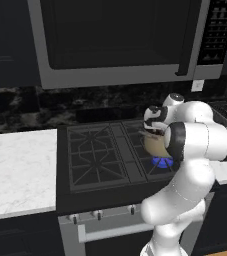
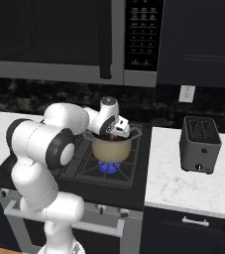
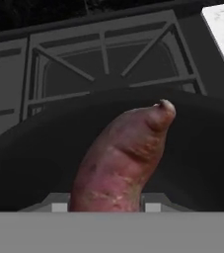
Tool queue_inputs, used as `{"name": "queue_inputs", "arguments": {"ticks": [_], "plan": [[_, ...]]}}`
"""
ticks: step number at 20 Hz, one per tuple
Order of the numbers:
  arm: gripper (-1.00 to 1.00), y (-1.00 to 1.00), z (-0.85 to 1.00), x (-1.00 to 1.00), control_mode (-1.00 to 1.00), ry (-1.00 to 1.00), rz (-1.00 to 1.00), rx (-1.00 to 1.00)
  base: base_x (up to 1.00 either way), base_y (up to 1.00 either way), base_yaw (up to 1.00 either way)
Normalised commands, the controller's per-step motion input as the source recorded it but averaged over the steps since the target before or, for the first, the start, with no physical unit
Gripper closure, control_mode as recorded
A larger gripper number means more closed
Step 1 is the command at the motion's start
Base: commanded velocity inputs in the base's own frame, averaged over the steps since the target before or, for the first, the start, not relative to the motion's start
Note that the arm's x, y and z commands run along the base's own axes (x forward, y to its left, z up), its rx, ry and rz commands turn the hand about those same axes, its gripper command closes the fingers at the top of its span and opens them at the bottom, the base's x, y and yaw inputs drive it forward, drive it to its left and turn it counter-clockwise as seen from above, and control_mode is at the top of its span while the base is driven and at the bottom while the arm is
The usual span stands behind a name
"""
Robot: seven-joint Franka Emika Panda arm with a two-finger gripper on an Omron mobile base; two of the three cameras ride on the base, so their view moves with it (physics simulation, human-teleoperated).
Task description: Put the potato and lime in the pot. Retrieve the spatula and lightly stir the vegetables in the pot.
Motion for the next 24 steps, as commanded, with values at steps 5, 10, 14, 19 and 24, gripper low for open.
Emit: {"name": "queue_inputs", "arguments": {"ticks": [5,10,14,19,24], "plan": [[1.0,-0.11,-0.56,0.01,-1.0,0.07,-0.02,0.0,0.0,0.0,0.0],[-1.0,-0.04,-0.08,-0.79,-1.0,-0.01,-0.02,0.0,0.0,0.0,0.0],[-1.0,-0.08,0.02,-0.51,-1.0,-0.07,-0.01,-0.01,0.0,0.0,0.0],[-1.0,0.0,0.33,-0.41,-1.0,-0.12,0.0,-0.01,0.0,0.0,0.0],[-1.0,0.04,0.97,-0.79,-1.0,-0.22,0.0,0.0,0.0,0.0,0.0]]}}
